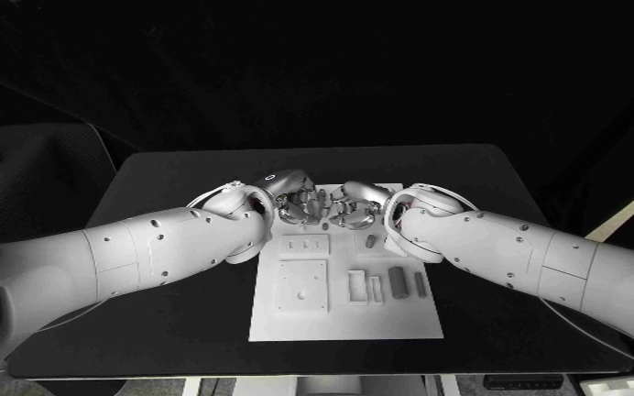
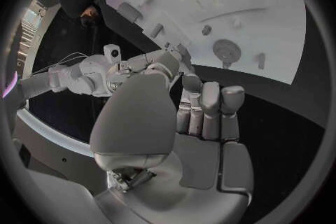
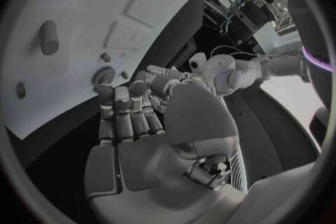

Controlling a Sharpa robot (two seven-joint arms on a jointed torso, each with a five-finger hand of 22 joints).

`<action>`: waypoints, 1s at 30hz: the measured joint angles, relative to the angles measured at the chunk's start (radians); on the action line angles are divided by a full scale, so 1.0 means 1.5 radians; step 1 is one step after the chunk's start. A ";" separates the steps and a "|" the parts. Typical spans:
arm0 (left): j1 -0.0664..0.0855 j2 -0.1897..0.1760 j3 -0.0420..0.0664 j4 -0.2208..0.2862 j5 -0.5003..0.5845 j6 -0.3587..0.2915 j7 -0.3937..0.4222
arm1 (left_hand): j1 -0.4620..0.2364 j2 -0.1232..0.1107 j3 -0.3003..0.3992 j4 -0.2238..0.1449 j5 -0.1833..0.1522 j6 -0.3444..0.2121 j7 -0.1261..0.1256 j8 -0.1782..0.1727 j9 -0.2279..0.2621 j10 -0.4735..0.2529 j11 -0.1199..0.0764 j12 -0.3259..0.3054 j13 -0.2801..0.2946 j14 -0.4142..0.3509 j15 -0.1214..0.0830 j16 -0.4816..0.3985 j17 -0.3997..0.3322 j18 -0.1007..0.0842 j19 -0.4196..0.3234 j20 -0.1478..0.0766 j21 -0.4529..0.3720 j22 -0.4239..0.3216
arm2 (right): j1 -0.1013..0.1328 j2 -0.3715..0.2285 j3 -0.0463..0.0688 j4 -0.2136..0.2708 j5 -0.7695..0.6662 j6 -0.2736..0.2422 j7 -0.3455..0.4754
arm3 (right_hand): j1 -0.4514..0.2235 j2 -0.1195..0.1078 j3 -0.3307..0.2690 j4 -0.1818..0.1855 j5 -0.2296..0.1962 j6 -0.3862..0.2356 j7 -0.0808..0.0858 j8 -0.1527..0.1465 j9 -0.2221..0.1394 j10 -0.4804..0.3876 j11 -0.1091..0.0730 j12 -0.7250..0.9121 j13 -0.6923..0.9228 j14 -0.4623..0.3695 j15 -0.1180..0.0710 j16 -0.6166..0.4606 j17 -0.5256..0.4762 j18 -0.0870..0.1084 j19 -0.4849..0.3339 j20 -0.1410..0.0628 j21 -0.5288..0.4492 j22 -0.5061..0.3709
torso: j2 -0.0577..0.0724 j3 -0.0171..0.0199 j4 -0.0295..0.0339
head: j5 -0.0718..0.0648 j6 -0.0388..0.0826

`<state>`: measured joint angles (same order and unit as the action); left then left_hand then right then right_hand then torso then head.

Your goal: Assemble the parts on the task board

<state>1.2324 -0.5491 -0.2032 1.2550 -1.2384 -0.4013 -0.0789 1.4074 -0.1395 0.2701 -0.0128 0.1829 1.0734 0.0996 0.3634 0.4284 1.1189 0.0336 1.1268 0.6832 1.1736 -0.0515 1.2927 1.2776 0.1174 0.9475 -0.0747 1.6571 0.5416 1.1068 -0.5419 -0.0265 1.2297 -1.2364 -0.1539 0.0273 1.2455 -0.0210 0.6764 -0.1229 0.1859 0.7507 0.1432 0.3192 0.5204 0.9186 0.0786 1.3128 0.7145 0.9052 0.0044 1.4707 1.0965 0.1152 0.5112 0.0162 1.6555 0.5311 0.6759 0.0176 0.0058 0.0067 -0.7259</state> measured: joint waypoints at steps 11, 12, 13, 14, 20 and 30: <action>0.000 0.001 0.000 0.000 0.000 0.000 0.000 | -0.001 -0.001 0.000 0.000 0.000 0.000 0.000 0.000 0.000 0.000 0.000 -0.003 0.000 0.000 0.000 0.000 -0.001 0.000 0.000 0.000 0.000 -0.001 | 0.000 0.002 0.000 -0.003 0.000 0.001 0.000 | 0.000 0.000 0.000 0.000 0.000 0.000 0.000 0.000 0.000 0.000 0.000 0.000 0.000 0.000 0.000 0.000 0.000 0.000 0.000 0.000 0.000 0.000 | 0.000 0.0003 -0.0004 | -0.001 0.000; 0.000 0.001 0.000 0.000 0.000 0.000 0.000 | -0.001 -0.001 0.000 0.000 0.000 0.000 0.000 0.000 0.000 0.000 0.000 -0.003 0.000 0.000 0.000 0.000 -0.001 0.000 0.000 0.000 0.000 -0.001 | 0.000 0.002 0.000 -0.003 0.000 0.001 -0.001 | 0.000 0.000 0.000 0.000 0.000 0.000 0.000 0.000 0.000 0.000 0.000 0.000 0.000 0.000 0.000 0.000 0.000 0.000 0.000 0.000 0.000 0.000 | 0.000 0.0003 -0.0004 | -0.001 0.000; 0.000 0.001 0.000 0.000 0.000 0.000 0.000 | -0.001 -0.001 0.000 0.000 0.000 0.000 0.000 0.000 0.000 0.000 0.000 -0.003 0.000 0.000 0.000 0.000 -0.001 0.000 0.000 0.000 0.000 -0.001 | 0.000 0.003 0.000 -0.003 0.000 0.001 -0.001 | 0.000 0.000 0.001 0.001 0.000 0.000 0.000 0.000 0.000 0.000 0.000 0.000 0.000 0.000 0.000 0.000 -0.001 0.000 0.000 0.000 0.000 0.000 | 0.000 0.0003 -0.0004 | -0.001 0.000; 0.000 0.001 0.000 0.000 0.000 0.000 0.000 | -0.001 -0.001 0.000 0.000 0.000 0.000 0.000 0.000 0.000 0.000 0.000 -0.003 0.000 0.000 0.000 0.000 -0.001 0.000 0.000 0.000 0.000 -0.001 | 0.000 0.003 0.000 -0.003 0.000 0.001 -0.001 | 0.000 0.000 0.002 0.002 0.000 0.000 0.000 0.000 0.000 0.000 0.000 0.000 0.000 0.000 0.000 0.000 -0.001 0.000 0.000 0.000 0.000 0.000 | 0.000 0.0003 -0.0004 | -0.001 0.000; 0.000 0.002 0.000 0.000 0.000 0.000 0.000 | -0.001 -0.001 0.003 0.000 -0.001 0.000 0.000 0.000 0.000 0.000 0.000 -0.003 -0.001 0.000 0.000 0.000 -0.001 0.000 0.000 0.000 0.000 -0.001 | 0.000 -0.002 0.000 -0.003 0.000 0.001 -0.001 | 0.000 0.000 0.002 0.002 0.000 0.002 0.002 0.000 0.000 0.000 0.000 0.000 0.000 0.000 0.000 0.000 -0.001 0.000 0.000 0.000 0.000 -0.001 | 0.000 0.0001 -0.0001 | -0.001 0.001; 0.000 -0.001 0.000 -0.001 0.001 0.000 0.000 | 0.001 0.001 0.003 0.000 -0.002 0.000 0.000 0.000 0.000 0.000 0.000 -0.003 -0.001 0.000 0.000 0.000 -0.001 0.000 0.000 0.000 0.000 0.000 | 0.000 -0.022 0.000 -0.004 0.000 -0.001 -0.001 | 0.000 0.000 0.004 0.000 0.000 0.002 0.002 0.000 0.000 0.000 0.000 0.000 0.000 0.000 0.000 0.000 -0.001 0.000 0.000 0.000 0.000 -0.001 | 0.000 -0.0004 -0.0001 | 0.000 0.000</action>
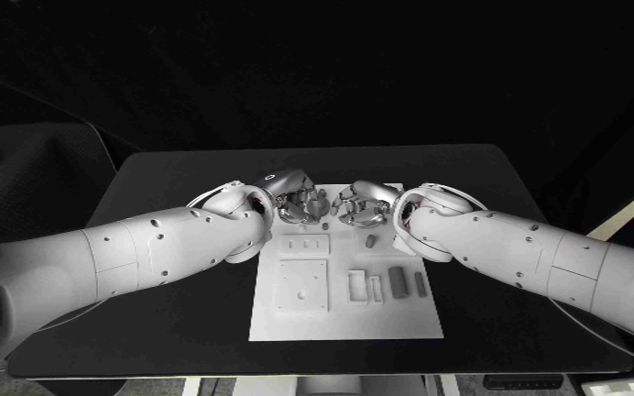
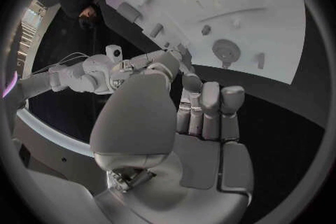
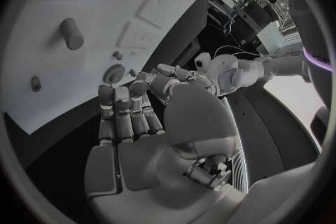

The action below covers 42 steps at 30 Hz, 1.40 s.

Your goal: Assemble the parts on the task board

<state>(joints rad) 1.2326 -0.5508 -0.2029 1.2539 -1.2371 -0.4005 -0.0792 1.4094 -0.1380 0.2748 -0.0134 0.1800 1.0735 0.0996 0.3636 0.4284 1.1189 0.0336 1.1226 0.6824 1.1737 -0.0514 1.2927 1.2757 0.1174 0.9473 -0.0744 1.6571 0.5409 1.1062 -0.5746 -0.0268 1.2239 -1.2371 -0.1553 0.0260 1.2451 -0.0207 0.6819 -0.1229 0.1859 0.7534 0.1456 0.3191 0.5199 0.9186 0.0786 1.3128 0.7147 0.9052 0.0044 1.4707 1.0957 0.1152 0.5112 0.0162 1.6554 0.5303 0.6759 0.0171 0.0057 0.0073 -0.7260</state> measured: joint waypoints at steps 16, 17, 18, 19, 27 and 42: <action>-0.008 -0.006 -0.008 -0.005 0.008 0.004 -0.016 | 0.003 0.000 0.000 0.000 0.002 0.000 0.000 0.000 0.000 0.000 0.000 0.000 -0.001 0.000 0.000 0.000 0.000 0.000 0.000 0.000 0.000 0.000 | 0.000 -0.048 0.020 -0.003 0.013 -0.030 0.000 | -0.003 0.003 0.000 0.000 0.000 0.000 0.000 0.000 0.000 0.000 0.000 0.003 -0.001 0.000 0.000 0.000 0.000 0.000 0.000 0.000 0.000 0.000 | 0.000 0.0006 -0.0006 | 0.001 -0.008; -0.008 -0.007 -0.010 -0.004 0.009 0.005 -0.017 | 0.003 0.000 0.000 0.000 0.002 0.000 0.000 0.000 0.000 0.000 0.000 0.000 -0.001 0.000 0.000 0.000 0.000 0.000 0.000 0.000 0.000 0.000 | 0.000 -0.049 0.023 -0.005 0.014 -0.032 0.000 | -0.003 0.003 0.000 0.000 0.000 0.000 0.000 0.000 0.000 0.000 0.000 0.003 -0.001 0.000 0.000 0.000 0.000 0.000 0.000 0.000 0.000 0.000 | 0.000 0.0006 -0.0006 | 0.000 -0.008; -0.009 -0.008 -0.011 -0.004 0.010 0.006 -0.018 | 0.003 0.000 0.000 0.000 0.002 0.000 0.000 0.000 0.000 0.000 0.000 0.000 -0.001 0.000 0.000 0.000 0.000 0.000 0.000 0.000 0.000 0.000 | 0.000 -0.049 0.027 -0.007 0.015 -0.033 0.000 | -0.003 0.003 0.000 0.000 0.000 0.000 0.000 0.000 0.000 0.000 0.000 0.003 -0.001 0.000 0.000 0.002 0.000 0.000 0.000 0.000 0.000 0.000 | 0.000 0.0006 -0.0006 | 0.000 -0.009; -0.011 -0.009 -0.013 -0.004 0.012 0.007 -0.020 | 0.003 0.000 0.000 0.000 0.002 0.000 0.000 0.000 0.000 0.000 0.000 0.000 -0.001 0.000 0.000 0.000 0.000 0.000 0.000 0.000 0.000 0.000 | 0.000 -0.050 0.033 -0.009 0.017 -0.034 0.000 | -0.003 0.003 0.000 0.000 0.000 0.000 0.000 0.000 0.000 0.000 0.000 0.003 -0.001 0.000 0.000 0.003 0.000 0.000 0.000 0.000 0.000 0.000 | 0.000 0.0005 -0.0006 | 0.000 -0.010; -0.020 -0.012 -0.018 -0.007 0.028 0.016 -0.031 | 0.001 0.002 -0.001 0.000 0.002 0.000 0.000 0.000 0.000 0.000 0.000 0.000 0.000 0.000 0.000 0.000 0.000 0.000 -0.001 0.001 0.000 -0.001 | 0.002 -0.056 0.059 -0.021 0.029 -0.042 0.000 | -0.003 0.003 0.000 0.000 0.000 0.002 0.002 0.000 0.000 0.000 0.000 0.003 0.000 0.000 0.000 0.003 0.000 0.000 0.000 0.000 0.000 0.000 | 0.000 0.0004 -0.0003 | -0.002 -0.015; -0.030 -0.009 -0.021 -0.021 0.062 0.033 -0.051 | -0.001 0.001 0.001 0.002 0.000 0.000 0.000 0.000 0.000 0.000 0.000 0.000 -0.001 0.000 0.000 0.000 -0.001 0.000 -0.001 0.001 0.000 -0.001 | 0.014 -0.057 0.067 -0.055 0.145 -0.097 0.022 | -0.006 -0.001 0.004 0.000 0.000 0.006 0.005 0.003 0.001 0.000 0.000 0.003 -0.001 0.000 0.000 0.003 0.000 0.000 0.000 0.000 0.000 0.000 | 0.000 0.0000 -0.0001 | -0.007 -0.021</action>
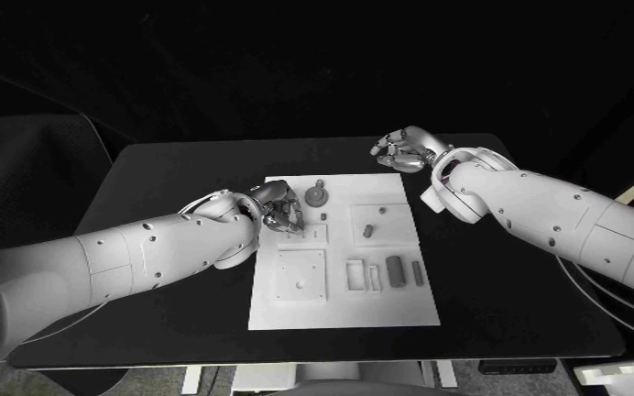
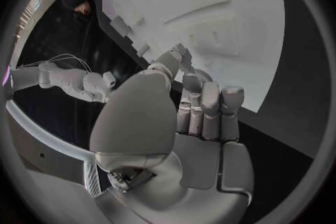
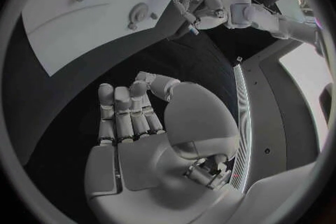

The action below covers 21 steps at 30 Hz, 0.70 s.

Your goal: Assemble the parts on the task board

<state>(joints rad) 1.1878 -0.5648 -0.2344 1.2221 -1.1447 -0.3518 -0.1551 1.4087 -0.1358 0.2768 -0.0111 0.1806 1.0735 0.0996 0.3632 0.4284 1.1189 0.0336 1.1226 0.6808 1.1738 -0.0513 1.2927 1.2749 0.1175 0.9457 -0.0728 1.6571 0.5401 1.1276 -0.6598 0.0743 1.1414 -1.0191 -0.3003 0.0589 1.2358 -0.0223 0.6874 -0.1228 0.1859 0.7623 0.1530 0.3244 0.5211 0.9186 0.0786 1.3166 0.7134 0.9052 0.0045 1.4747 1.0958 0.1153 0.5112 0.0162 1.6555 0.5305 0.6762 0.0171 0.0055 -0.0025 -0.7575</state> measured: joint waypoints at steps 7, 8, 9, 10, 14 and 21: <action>-0.004 0.011 -0.001 -0.010 0.003 0.003 -0.006 | -0.003 -0.003 0.000 0.000 0.001 0.000 0.000 0.000 0.000 0.000 0.000 0.000 -0.001 0.000 0.000 0.000 -0.001 0.000 0.000 0.000 0.000 0.000 | 0.000 0.001 0.000 0.003 0.019 -0.013 0.003 | 0.000 0.000 0.000 0.000 0.000 0.000 0.000 0.000 0.001 0.000 0.000 0.000 0.000 0.000 0.000 0.000 0.000 0.000 0.000 0.000 0.000 0.000 | 0.000 0.0004 -0.0001 | -0.001 -0.001; -0.005 0.012 -0.001 -0.011 0.003 0.003 -0.006 | -0.003 -0.003 0.000 0.000 0.001 0.000 0.000 0.000 0.000 0.000 0.000 0.000 -0.001 0.000 0.000 0.000 -0.001 0.000 0.000 0.000 0.000 0.000 | 0.000 0.000 0.000 0.004 0.020 -0.014 0.003 | 0.000 0.000 0.000 0.000 0.000 0.000 0.000 0.000 0.001 0.000 0.000 0.000 0.000 0.000 0.000 0.000 0.000 0.000 0.000 0.000 0.000 0.000 | 0.000 0.0004 -0.0001 | -0.001 -0.002; -0.005 0.012 -0.001 -0.012 0.003 0.003 -0.007 | -0.003 -0.003 0.000 0.000 0.001 0.000 0.000 0.000 0.000 0.000 0.000 0.000 -0.001 0.000 0.000 0.000 -0.001 0.000 0.000 0.000 0.000 0.000 | 0.000 0.000 0.000 0.004 0.022 -0.016 0.004 | 0.000 0.000 0.000 0.000 0.000 0.000 0.000 0.000 0.001 0.000 0.000 0.000 0.000 0.000 0.000 0.000 0.000 0.000 0.000 0.000 0.000 0.000 | 0.000 0.0004 -0.0001 | -0.001 -0.002; -0.005 0.013 -0.001 -0.013 0.003 0.004 -0.007 | -0.003 -0.003 0.000 0.000 0.001 0.000 0.000 -0.002 0.000 0.000 0.000 0.000 -0.001 0.000 0.000 0.000 -0.001 0.000 0.000 0.000 0.000 0.000 | 0.000 0.000 0.000 0.005 0.023 -0.016 0.004 | 0.000 0.000 0.000 0.000 0.000 0.000 0.000 0.000 0.001 0.000 0.000 0.000 0.000 0.000 0.000 0.000 0.000 0.000 0.000 0.000 0.000 0.000 | 0.000 0.0004 -0.0001 | -0.001 -0.002; -0.005 0.016 -0.001 -0.017 0.002 0.006 -0.009 | -0.004 -0.004 0.000 0.000 0.001 0.000 0.000 -0.003 0.000 0.000 0.000 0.000 -0.001 0.000 0.000 0.000 -0.001 0.000 0.000 0.000 0.000 0.000 | 0.000 -0.001 0.000 0.006 0.026 -0.019 0.004 | -0.003 -0.003 0.000 0.000 0.000 0.003 0.002 0.000 0.001 0.000 0.000 0.000 0.000 0.000 0.000 0.000 0.000 0.000 0.000 0.000 0.000 0.000 | 0.001 0.0004 -0.0005 | -0.002 -0.003; -0.007 0.023 -0.001 -0.026 0.002 0.017 -0.014 | -0.004 -0.002 0.000 0.000 0.001 0.000 0.000 -0.001 0.000 0.000 0.000 -0.002 -0.001 0.000 0.000 0.000 -0.002 0.000 0.000 0.000 0.000 -0.001 | 0.001 -0.001 0.000 0.009 0.029 -0.021 0.004 | -0.003 -0.003 0.001 -0.001 0.000 0.003 0.001 0.000 0.001 0.000 0.000 0.000 0.000 0.000 0.000 0.000 0.000 0.000 0.000 0.000 0.000 0.000 | 0.001 0.0009 -0.0005 | -0.003 -0.006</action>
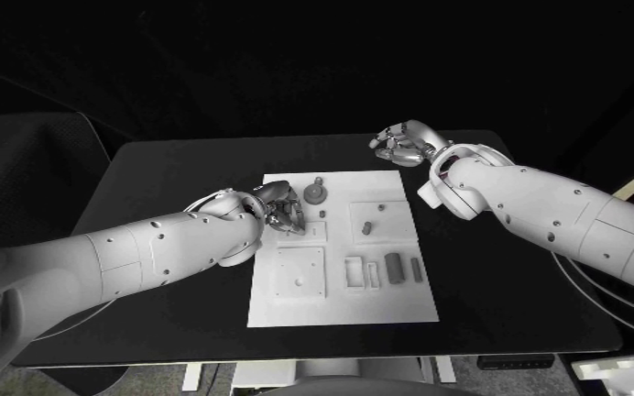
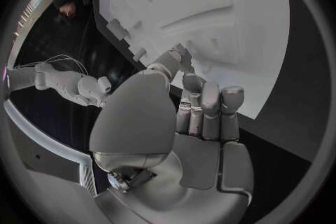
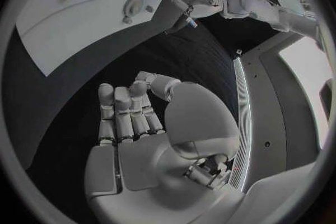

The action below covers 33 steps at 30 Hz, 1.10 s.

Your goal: Assemble the parts on the task board

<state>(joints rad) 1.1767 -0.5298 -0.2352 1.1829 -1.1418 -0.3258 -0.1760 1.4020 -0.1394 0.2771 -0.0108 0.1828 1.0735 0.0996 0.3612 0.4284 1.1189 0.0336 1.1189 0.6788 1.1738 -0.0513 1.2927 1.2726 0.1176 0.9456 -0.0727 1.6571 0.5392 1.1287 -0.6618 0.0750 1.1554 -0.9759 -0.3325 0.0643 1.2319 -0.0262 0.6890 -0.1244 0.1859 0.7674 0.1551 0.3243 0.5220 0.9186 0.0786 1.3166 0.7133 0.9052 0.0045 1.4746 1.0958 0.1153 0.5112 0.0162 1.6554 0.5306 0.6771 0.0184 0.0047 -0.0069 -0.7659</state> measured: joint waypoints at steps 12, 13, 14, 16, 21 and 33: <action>-0.006 0.004 0.000 -0.003 -0.006 0.009 -0.002 | -0.003 0.003 0.000 0.000 -0.001 0.000 0.000 0.000 0.000 0.000 0.000 0.000 0.000 0.000 0.000 0.000 -0.001 0.000 0.000 0.000 0.000 0.000 | 0.000 -0.001 0.000 0.002 0.001 -0.002 0.000 | 0.000 0.000 0.001 -0.001 0.000 0.000 0.000 0.000 0.001 0.000 0.000 0.003 0.000 0.000 0.000 0.000 0.000 0.000 0.000 0.000 0.000 0.000 | 0.000 -0.0004 0.0003 | -0.001 -0.001; -0.006 0.004 0.000 -0.003 -0.008 0.009 -0.002 | -0.003 0.003 0.000 0.000 -0.001 0.000 0.000 0.000 0.000 0.000 0.000 0.000 0.000 0.000 0.000 0.000 -0.001 0.000 0.000 0.000 0.000 0.000 | 0.000 -0.001 0.000 0.003 0.001 -0.002 0.000 | 0.000 0.000 0.001 -0.001 0.000 0.000 0.000 0.000 0.001 0.000 0.000 0.003 0.000 0.000 0.000 0.000 0.000 0.000 0.000 0.000 0.000 0.000 | -0.001 -0.0004 0.0004 | -0.001 -0.001; -0.006 0.004 0.000 -0.003 -0.009 0.009 -0.002 | -0.003 0.003 0.000 0.000 -0.001 0.000 0.000 0.000 0.000 0.000 0.000 0.000 0.000 0.000 0.000 0.000 -0.001 0.000 0.000 0.000 0.000 0.000 | 0.000 -0.001 0.000 0.003 0.001 -0.002 0.000 | 0.000 0.000 0.001 -0.001 0.000 0.000 0.000 0.000 0.001 0.000 0.000 0.003 0.000 0.000 0.000 0.000 0.000 0.000 0.000 0.000 0.000 0.000 | -0.001 -0.0004 0.0004 | -0.001 -0.001; -0.006 0.005 0.000 -0.003 -0.011 0.009 -0.002 | -0.003 0.003 0.000 0.000 -0.001 0.000 0.000 0.000 0.000 0.000 0.000 0.000 0.000 0.000 0.000 0.000 -0.001 0.000 0.000 0.000 0.000 0.000 | 0.000 -0.001 0.000 0.005 0.001 -0.002 0.000 | 0.000 0.000 0.001 -0.001 0.000 0.000 0.000 0.000 0.001 0.000 0.000 0.003 0.000 0.000 0.000 0.000 0.000 0.000 0.000 0.000 0.000 0.000 | -0.001 -0.0004 0.0004 | 0.000 -0.001; -0.006 0.006 0.000 -0.003 -0.019 0.009 -0.003 | -0.004 0.002 0.000 0.000 -0.001 0.000 0.000 -0.001 0.000 0.000 0.000 0.000 0.000 0.000 0.000 0.000 -0.001 0.000 0.000 0.000 0.000 0.000 | 0.000 -0.001 0.000 0.008 0.002 -0.002 0.000 | 0.000 0.000 0.001 -0.001 0.000 0.000 0.000 0.000 0.001 0.000 0.000 0.003 0.000 0.000 0.000 0.000 0.000 0.000 0.000 0.000 0.000 0.000 | -0.001 -0.0007 0.0006 | -0.001 -0.002; -0.006 0.007 0.000 -0.003 -0.042 0.009 -0.011 | -0.006 -0.001 -0.001 -0.001 0.000 0.000 0.000 -0.001 0.000 0.000 0.000 0.000 -0.001 0.000 0.000 0.000 -0.001 0.000 0.000 0.000 0.000 0.000 | 0.000 -0.003 0.000 0.011 0.002 -0.002 -0.001 | 0.000 0.000 0.001 -0.001 0.000 0.000 0.000 0.002 0.000 0.000 0.000 0.003 0.000 0.000 0.000 0.000 0.000 0.000 0.000 0.000 0.000 0.000 | -0.001 -0.0005 0.0005 | 0.000 -0.001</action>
<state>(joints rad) 1.1673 -0.5191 -0.2352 1.1779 -1.2043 -0.3127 -0.1926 1.3925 -0.1406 0.2752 -0.0124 0.1821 1.0735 0.0997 0.3593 0.4284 1.1189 0.0336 1.1189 0.6779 1.1738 -0.0513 1.2927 1.2717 0.1182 0.9456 -0.0727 1.6571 0.5393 1.1290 -0.6669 0.0752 1.1722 -0.9732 -0.3351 0.0631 1.2320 -0.0262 0.6902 -0.1256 0.1859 0.7675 0.1548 0.3280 0.5226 0.9186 0.0786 1.3205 0.7133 0.9052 0.0045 1.4746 1.0958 0.1153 0.5112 0.0162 1.6554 0.5306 0.6759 0.0176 0.0055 -0.0070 -0.7676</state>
